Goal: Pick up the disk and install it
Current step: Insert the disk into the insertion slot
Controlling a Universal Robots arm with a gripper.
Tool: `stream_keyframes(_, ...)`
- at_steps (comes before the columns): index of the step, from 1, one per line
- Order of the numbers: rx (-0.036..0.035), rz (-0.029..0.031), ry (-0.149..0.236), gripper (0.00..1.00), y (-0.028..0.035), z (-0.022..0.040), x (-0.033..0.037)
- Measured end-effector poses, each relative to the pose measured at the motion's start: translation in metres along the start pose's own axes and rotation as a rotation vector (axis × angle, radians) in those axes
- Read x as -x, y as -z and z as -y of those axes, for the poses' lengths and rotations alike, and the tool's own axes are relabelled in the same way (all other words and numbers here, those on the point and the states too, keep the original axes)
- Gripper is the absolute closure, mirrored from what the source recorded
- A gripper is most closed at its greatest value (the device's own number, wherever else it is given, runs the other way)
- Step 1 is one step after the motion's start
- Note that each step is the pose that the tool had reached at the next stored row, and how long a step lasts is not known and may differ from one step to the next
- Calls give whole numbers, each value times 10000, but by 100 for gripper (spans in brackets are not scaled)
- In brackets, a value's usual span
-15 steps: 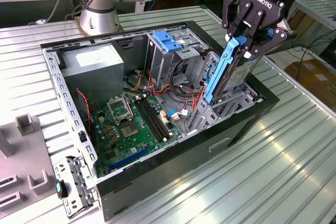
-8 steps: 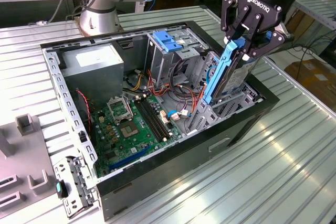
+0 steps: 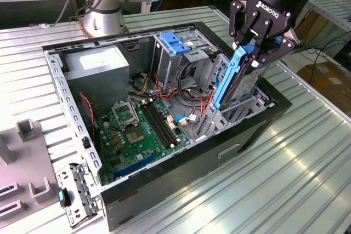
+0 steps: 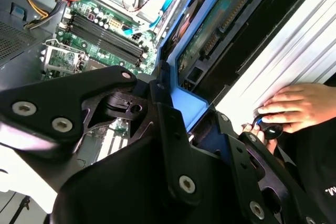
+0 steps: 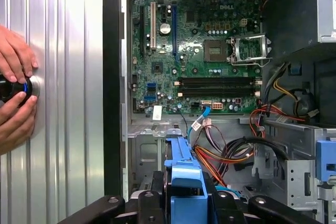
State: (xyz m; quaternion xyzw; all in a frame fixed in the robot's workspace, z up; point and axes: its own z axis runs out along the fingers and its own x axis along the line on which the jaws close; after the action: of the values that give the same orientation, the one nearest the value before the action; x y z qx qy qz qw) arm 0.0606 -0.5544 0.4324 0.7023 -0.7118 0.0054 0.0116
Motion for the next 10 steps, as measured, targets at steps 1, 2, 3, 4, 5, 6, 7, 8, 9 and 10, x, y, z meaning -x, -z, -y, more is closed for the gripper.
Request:
stream_keyframes(1, 1, -3, -1, 63, -17, 0, -1)
stream_keyframes(2, -4, 5, 0, 63, -33, 1, -1)
stream_keyframes(3, -2, -3, 1, 63, -41, 1, -1)
stream_keyframes(4, -1, -1, 0, 63, -42, 1, -1)
stream_keyframes(5, -2, 2, 0, 63, -43, 1, -1)
stream_keyframes(6, 1, 2, 1, 63, -43, 1, -1)
stream_keyframes(7, 41, 4, 4, 63, -39, 7, -1)
stream_keyframes(8, 108, 9, 5, 63, -35, 13, -2)
stream_keyframes(9, 173, 10, 4, 63, -31, 19, -2)
stream_keyframes(10, 265, 0, 5, 63, -23, 30, -2)
